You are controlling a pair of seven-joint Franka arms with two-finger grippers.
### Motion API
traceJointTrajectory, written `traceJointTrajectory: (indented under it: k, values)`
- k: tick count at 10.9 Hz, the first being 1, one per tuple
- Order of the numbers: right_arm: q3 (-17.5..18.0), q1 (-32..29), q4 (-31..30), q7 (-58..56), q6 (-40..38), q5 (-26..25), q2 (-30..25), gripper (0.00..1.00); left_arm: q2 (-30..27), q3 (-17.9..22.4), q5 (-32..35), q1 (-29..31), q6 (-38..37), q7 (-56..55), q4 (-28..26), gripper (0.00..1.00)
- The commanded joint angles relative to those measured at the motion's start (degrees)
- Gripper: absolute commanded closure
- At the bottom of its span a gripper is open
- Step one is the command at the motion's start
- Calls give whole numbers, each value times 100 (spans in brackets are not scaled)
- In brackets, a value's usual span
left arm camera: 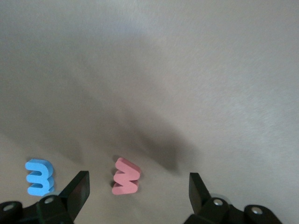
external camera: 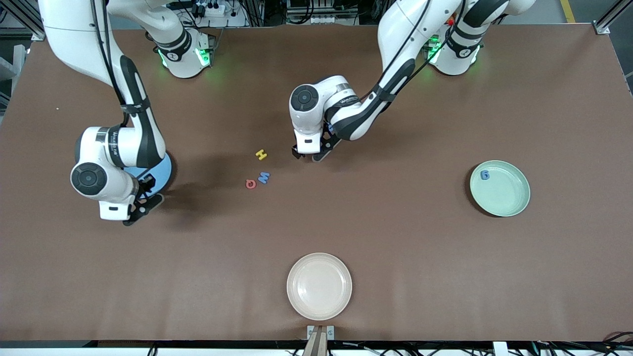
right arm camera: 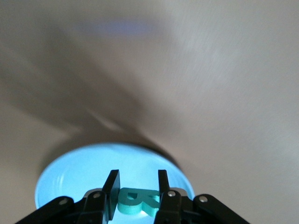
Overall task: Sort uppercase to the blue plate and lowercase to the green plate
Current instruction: 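Carry the teal R toward the blue plate while the left gripper reaches the pink m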
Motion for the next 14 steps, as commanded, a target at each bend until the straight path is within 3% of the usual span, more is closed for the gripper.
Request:
traceJointTrajectory:
  k: [1, 6, 7, 8, 10, 11, 12, 14]
  values:
    - [-227, -90, -463, -670, -35, 383, -189, 67, 60, 250, 224, -294, 33, -167, 70, 16]
    - [-263, -170, -842, -769, -149, 692, -171, 64, 69, 242, 373, -294, 199, -167, -44, 27]
    - [-263, -152, -834, -690, -167, 701, -171, 35, 43, 242, 373, -294, 330, -176, -123, 27]
    - [-263, -135, -790, -681, -263, 701, -171, 15, 17, 251, 373, -294, 444, -202, -211, 28]
    - [-263, -135, -624, -681, -474, 701, -189, 9, -1, 242, 373, -294, 489, -273, -229, 29]
    - [-254, -126, -588, -672, -527, 710, -189, 6, -19, 242, 373, -294, 490, -273, -229, 34]
    - [-254, -108, -544, -576, -545, 710, -197, 6, -19, 251, 382, -294, 490, -273, -229, 45]
    - [-254, -73, -282, -392, -930, 701, -198, 6, -19, 251, 373, -294, 490, -273, -229, 75]
